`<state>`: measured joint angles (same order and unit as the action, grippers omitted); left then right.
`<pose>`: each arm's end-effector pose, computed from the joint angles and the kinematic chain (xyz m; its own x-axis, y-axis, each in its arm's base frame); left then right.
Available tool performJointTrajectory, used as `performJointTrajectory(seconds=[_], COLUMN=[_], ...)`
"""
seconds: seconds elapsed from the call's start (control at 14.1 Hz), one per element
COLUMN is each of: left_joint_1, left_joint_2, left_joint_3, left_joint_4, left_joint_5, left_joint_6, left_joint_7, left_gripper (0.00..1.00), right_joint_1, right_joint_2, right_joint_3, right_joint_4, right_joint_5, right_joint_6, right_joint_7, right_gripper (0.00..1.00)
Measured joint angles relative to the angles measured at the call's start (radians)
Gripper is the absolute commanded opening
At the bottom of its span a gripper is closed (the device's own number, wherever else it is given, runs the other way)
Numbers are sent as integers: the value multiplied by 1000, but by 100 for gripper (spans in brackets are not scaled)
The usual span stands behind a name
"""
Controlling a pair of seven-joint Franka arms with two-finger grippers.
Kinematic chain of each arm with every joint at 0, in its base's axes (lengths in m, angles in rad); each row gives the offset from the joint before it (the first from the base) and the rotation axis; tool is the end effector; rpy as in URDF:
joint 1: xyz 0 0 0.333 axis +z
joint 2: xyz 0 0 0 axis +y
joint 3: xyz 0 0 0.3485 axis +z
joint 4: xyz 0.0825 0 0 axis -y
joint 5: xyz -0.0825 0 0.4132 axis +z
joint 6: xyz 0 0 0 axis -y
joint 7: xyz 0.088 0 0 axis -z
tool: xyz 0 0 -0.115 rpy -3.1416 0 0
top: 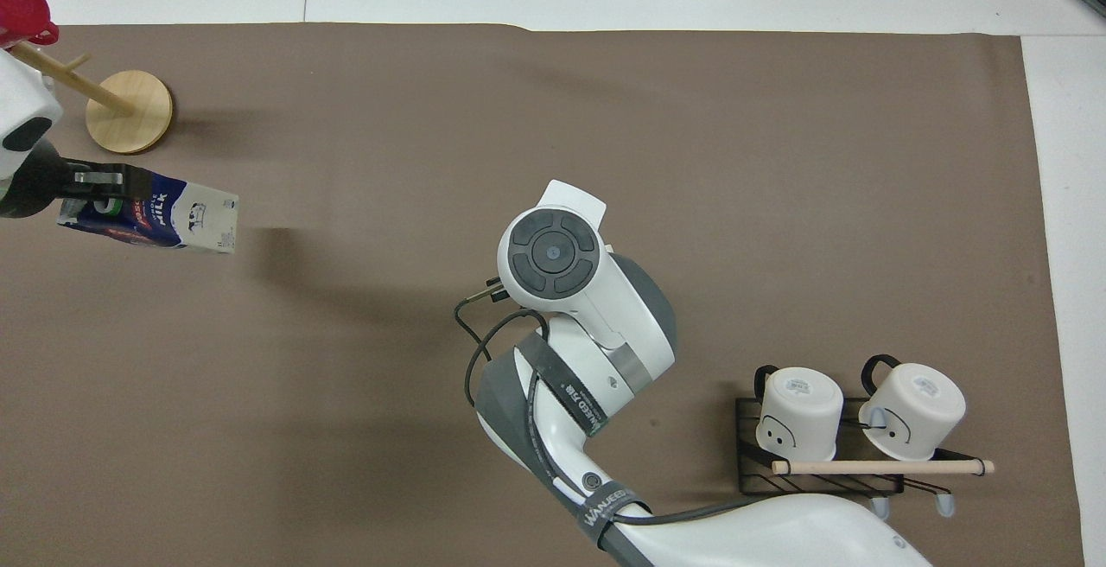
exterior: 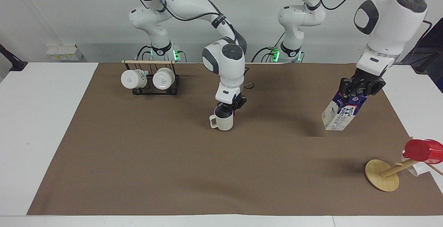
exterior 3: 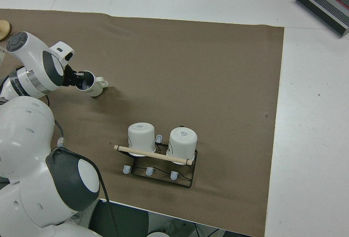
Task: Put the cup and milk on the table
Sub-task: 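Lower the mug at table center while the left gripper carries the carton over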
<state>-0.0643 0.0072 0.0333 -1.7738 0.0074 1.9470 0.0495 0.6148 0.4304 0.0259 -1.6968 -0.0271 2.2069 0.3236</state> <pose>0.6118 -0.0185 0.5765 0.9829 -0.0827 0.1647 -0.0813 -0.9966 -0.0156 0.5724 0.4230 0.3596 0.9434 0.3221 0.0795 0.3241 -0.9459 -0.0138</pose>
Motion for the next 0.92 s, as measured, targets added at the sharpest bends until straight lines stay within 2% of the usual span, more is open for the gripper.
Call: performJointTrajectory(seconds=[0.07,0.14,0.21,0.28,0.71,0.92], left_joint_1=[-3,-9,-13,-18,-123,-196], left_joint_2=[0,0,0,0,1,1], left_joint_3=[-1,-1,-4,-8,-23,-26], left_joint_4=[2,4,6,9,15,27], left_joint_5=[0,0,0,0,-3,-12], left_joint_6=[0,0,0,0,1,1], left_joint_7=[-4,-13,-23,-32,-155,-229], left_gripper=[21,21,21,21,21,21], right_joint_1=[1,1,2,2,2,-14], right_joint_2=[0,1,1,1,-10,-66], right_joint_3=[0,0,0,0,-3,-10], right_joint_4=[-4,-6,-7,-7,-2,4], right_joint_5=[0,0,0,1,1,1], right_joint_6=[4,5,5,6,-8,-60], right_joint_7=[0,0,0,0,22,50], right_gripper=[8,47,81,100,100,100])
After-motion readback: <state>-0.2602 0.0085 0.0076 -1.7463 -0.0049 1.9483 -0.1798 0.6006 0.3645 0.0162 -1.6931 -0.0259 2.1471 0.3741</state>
